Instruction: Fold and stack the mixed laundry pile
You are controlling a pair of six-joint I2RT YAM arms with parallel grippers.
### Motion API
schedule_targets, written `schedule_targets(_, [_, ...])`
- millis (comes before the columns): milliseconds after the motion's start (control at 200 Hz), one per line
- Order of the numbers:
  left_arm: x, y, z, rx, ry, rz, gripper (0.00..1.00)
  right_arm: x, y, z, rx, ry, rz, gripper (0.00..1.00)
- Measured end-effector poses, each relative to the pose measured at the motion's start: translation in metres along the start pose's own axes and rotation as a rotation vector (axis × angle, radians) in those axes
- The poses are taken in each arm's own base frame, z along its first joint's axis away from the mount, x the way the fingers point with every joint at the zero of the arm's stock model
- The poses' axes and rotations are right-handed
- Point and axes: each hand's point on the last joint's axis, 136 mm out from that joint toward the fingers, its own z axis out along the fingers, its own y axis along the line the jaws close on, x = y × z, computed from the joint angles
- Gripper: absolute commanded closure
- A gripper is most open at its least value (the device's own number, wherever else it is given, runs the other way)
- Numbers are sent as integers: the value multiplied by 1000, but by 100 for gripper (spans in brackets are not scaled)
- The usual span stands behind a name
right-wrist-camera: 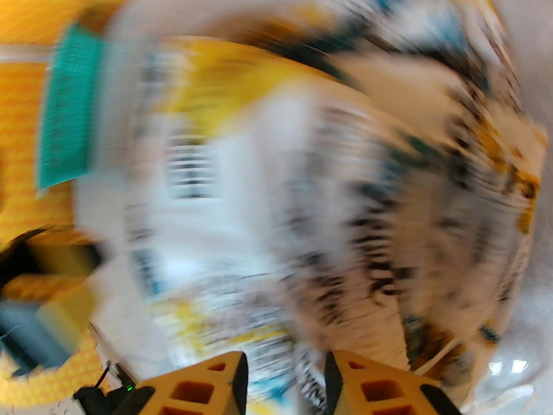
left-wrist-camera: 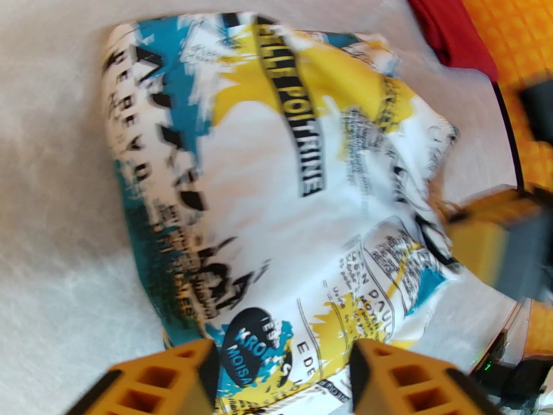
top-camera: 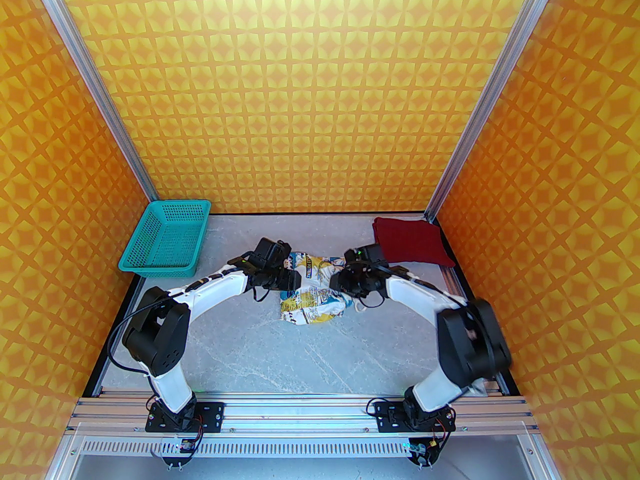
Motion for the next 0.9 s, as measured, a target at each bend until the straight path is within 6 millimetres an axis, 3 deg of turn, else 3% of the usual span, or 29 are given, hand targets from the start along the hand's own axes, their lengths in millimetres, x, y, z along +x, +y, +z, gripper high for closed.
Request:
schedule_targets(120, [14, -52, 0, 65, 3, 267, 21, 4, -16, 3, -25, 9, 80, 60])
schedule_targets(195, [22, -81, 2, 111, -10, 443, 18, -1, -11, -4, -80, -13, 118, 57])
schedule_targets(270, [26, -96, 6, 129, -29, 590, 14, -8, -3, -22, -130, -52, 140, 52])
schedule_targets(430, [32, -103, 32, 89, -47, 858, 8, -45, 10, -93, -234, -240, 154, 49])
schedule_targets(545, [46, -103, 61, 61, -4, 1003, 1, -65, -11, -132, -254, -358, 214, 48])
schedule_targets(690, [55, -102, 90, 31, 38, 1127, 1, -56, -44, -132, -251, -360, 329, 48])
schedule_targets(900, [52, -96, 114, -20, 53, 1213, 0, -48, -44, -128, -275, -327, 349, 49])
